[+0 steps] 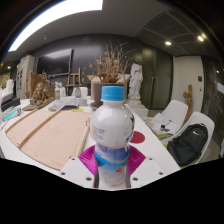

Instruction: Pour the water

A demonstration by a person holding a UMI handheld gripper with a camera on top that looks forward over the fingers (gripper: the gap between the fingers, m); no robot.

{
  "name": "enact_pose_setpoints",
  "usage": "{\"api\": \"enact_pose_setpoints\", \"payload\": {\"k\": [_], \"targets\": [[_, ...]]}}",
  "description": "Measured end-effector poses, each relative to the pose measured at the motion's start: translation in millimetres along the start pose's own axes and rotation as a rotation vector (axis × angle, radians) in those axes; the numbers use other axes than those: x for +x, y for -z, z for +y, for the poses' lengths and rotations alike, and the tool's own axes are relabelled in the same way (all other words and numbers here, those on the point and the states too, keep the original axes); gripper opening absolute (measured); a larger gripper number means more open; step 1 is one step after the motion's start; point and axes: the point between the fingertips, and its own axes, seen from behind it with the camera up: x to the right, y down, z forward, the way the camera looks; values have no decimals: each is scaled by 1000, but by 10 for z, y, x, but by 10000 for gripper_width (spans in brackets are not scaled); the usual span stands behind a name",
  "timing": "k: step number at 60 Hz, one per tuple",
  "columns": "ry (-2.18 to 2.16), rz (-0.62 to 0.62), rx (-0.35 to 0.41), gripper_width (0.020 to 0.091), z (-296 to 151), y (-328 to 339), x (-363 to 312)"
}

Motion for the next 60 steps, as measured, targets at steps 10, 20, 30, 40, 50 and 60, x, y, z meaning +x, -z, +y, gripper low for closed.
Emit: {"api": "enact_pose_setpoints", "payload": {"k": [10, 20, 30, 40, 50, 60], "targets": [[74, 56, 3, 347, -345, -7, 250], [278, 189, 23, 347, -945, -229, 858], [627, 328, 26, 348, -1435, -625, 1240], [1104, 408, 79, 348, -1698, -1049, 1220], [1513, 454, 108, 346, -1669, -1353, 1088], [1763, 493, 156, 346, -1691, -1480, 947]]}}
